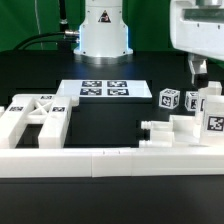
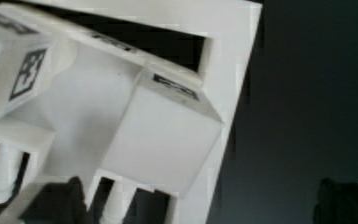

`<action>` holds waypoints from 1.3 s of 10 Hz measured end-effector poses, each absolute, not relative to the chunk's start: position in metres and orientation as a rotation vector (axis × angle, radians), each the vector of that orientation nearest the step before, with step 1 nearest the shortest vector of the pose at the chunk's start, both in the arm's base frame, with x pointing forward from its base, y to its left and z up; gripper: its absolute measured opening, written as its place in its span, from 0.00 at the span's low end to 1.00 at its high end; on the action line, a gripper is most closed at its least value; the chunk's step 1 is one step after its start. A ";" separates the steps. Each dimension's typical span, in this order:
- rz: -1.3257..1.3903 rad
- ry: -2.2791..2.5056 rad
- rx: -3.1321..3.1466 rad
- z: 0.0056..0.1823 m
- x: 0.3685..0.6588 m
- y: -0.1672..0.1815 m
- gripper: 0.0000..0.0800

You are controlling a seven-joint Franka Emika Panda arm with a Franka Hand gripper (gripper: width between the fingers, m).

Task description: Assemble chair

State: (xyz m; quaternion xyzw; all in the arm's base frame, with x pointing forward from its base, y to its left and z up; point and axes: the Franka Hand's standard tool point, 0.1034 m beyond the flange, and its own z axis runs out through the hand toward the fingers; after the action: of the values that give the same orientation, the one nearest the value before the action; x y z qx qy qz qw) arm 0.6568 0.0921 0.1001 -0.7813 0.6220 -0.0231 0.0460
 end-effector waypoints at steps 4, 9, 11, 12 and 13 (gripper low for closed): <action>-0.088 1.322 -2.776 0.101 0.655 0.087 0.81; -0.093 1.006 -2.913 0.104 0.656 0.081 0.81; -0.092 1.006 -2.913 0.103 0.656 0.081 0.81; -0.092 1.006 -2.913 0.103 0.656 0.081 0.81; -0.092 1.006 -2.914 0.103 0.656 0.081 0.81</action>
Offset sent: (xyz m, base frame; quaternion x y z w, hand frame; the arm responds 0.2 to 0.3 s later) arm -0.0086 -0.0051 0.0065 -0.0417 -0.0176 -0.3596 0.9320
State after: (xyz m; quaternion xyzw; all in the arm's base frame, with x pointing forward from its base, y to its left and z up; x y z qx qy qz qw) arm 0.6562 0.0806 0.1031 -0.9444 0.3261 -0.0298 0.0289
